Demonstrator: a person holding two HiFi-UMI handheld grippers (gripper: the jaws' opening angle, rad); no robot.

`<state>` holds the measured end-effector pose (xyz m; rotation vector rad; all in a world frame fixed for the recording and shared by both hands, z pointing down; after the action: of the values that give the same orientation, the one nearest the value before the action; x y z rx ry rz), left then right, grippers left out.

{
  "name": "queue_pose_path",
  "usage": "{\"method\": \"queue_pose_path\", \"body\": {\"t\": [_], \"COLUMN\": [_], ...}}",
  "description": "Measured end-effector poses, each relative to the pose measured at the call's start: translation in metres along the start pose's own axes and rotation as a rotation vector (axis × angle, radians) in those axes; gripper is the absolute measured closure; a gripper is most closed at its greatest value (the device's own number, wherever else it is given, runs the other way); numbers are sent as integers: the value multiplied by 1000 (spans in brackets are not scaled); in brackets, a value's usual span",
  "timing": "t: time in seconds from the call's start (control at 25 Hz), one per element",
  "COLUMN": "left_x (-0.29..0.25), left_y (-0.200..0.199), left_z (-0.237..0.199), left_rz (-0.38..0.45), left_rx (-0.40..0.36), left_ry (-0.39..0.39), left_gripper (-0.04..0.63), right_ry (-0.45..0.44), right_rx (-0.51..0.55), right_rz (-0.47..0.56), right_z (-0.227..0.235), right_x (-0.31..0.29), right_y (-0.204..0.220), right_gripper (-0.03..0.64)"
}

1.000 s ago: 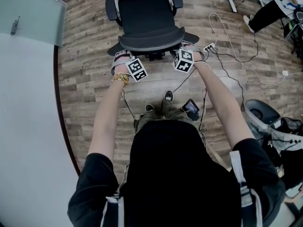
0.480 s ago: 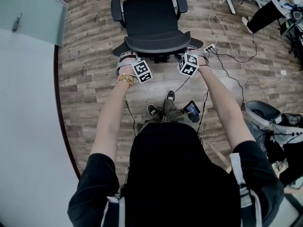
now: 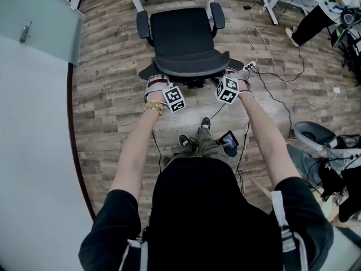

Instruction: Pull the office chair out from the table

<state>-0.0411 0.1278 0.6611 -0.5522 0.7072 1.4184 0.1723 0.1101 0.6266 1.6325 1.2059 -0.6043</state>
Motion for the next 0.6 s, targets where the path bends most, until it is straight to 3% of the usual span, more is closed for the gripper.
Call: {"method": "queue_pose_path", "body": {"t": [0.4,0.6], "left_x": [9,7], "left_y": [8,10], "left_z": [6,-5], "left_rz": [22,25], "left_rx": [5,68], "left_ry": [2,92], "left_gripper": [456,452], "right_ry": [20,7], "right_rx": [-19,-27], "right_rz": [1,1], "right_z": [-16,-12], "right_x": [5,5], "right_y": [-6,-8], "right_gripper": [491,490]}}
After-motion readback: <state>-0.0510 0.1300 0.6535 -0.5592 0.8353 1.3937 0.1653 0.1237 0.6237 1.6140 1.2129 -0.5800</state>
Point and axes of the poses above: the fingertips, and each gripper's own axes: x backward along the fingers, z to its right, y out of its underside, the point moved 10 cm from there along x, backward along the fingers, and after that the axes turned 3 degrees about -y, right-handed, at the moved point
